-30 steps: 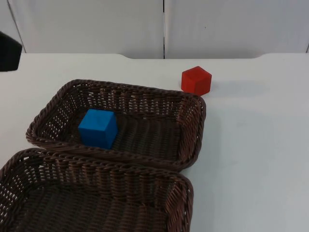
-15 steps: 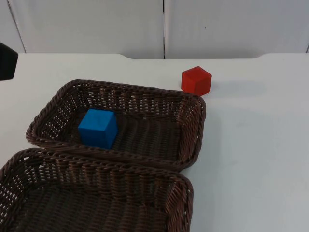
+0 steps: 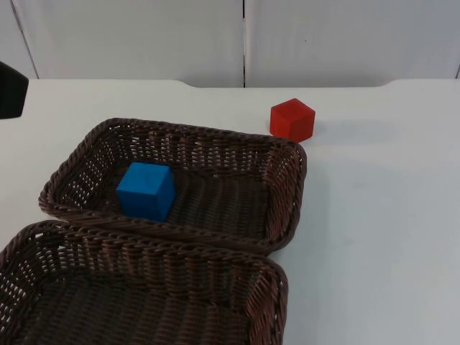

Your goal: Pick up one cube with the left hand and place it into the upper basket. Pick up one cube with the right hand and place it into the lower basket.

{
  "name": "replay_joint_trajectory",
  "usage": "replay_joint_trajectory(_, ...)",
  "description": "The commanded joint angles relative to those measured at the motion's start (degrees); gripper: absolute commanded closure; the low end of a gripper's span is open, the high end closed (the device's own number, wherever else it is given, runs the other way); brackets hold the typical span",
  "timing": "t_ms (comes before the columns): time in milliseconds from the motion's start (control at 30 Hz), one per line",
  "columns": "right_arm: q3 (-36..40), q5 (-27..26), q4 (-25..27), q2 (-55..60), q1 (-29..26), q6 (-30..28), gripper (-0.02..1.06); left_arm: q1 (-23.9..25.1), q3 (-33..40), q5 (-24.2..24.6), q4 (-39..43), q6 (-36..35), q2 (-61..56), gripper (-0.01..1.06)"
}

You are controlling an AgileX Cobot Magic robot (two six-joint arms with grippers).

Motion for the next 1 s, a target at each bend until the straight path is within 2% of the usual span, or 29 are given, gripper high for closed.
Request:
replay_joint_trajectory(0, -1.4, -0.9, 0.1, -0.2, -0.4, 0.2, -0.01, -0.4, 0.2, 0.1, -0.2, 0.0, -0.3, 0.0)
replay_joint_trajectory(133, -4.6, -2.3, 0.0, 3.4, -0.4, 0.2, 0.0, -0.4, 0.2, -0.1, -0.2, 0.0, -0.3, 0.0)
replay_joint_trajectory(433, -14.4, -9.3, 0.0, 22.0, -0.4, -1.1, 0.0, -0.4, 0.2, -0.1, -0.2, 0.0, -0.3, 0.0)
replay_joint_trajectory(967, -27.3, -10.8, 0.0, 46.8, -0.4, -2.8, 0.0, -0.4, 0.2, 0.3, -0.2, 0.0, -0.3, 0.0)
